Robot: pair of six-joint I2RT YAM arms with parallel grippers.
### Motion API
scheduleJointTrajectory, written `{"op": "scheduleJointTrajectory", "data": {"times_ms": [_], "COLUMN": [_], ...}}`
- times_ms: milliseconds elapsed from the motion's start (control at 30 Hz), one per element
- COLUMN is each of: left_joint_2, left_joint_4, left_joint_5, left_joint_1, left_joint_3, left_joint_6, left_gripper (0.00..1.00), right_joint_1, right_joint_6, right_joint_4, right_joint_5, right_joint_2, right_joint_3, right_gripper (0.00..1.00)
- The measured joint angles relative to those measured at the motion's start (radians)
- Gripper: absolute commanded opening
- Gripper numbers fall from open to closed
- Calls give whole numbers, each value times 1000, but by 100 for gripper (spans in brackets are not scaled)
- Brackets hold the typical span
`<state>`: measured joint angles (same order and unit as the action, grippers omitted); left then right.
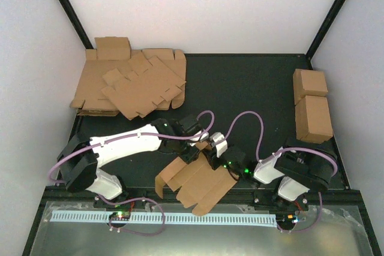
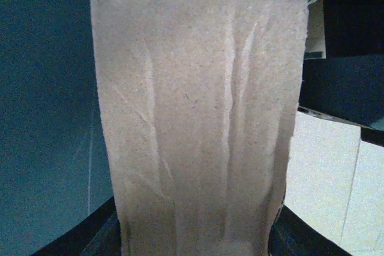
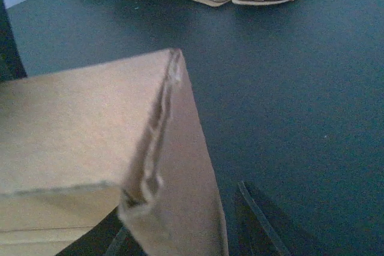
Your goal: Fold the paper box
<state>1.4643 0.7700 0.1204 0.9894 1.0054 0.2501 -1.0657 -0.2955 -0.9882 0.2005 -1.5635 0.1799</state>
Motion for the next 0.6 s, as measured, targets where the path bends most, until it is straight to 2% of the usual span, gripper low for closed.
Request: {"op": "scheduleJointTrajectory", "data": {"times_ms": [100, 233, 367, 400, 533, 600], "left_joint_2": [7, 21, 24, 24, 24, 23], "left_joint_4": [0, 3, 10, 7, 6, 5], "left_joint_5": [2, 8, 12, 11, 19, 23], "left_joint_1": [0, 0, -1, -2, -4, -4], "left_joint_3": [0, 0, 2, 3, 7, 7], "left_joint_6": [0, 0, 1, 3, 9, 11], "left_gripper": [46, 46, 49, 52, 75, 81], "right_joint_1": [-6, -24, -32, -36, -46, -46], "right_joint_6": [6, 23, 45, 50, 55, 53], "right_joint_4": [0, 2, 20, 32, 49, 55], "right_joint_5": [8, 29, 57, 63, 92, 110], "right_joint_2": [17, 22, 22, 22, 22, 23], "right_joint_3": [-2, -1, 7, 10, 14, 16], "right_gripper": [30, 13, 4, 2, 2, 2]}}
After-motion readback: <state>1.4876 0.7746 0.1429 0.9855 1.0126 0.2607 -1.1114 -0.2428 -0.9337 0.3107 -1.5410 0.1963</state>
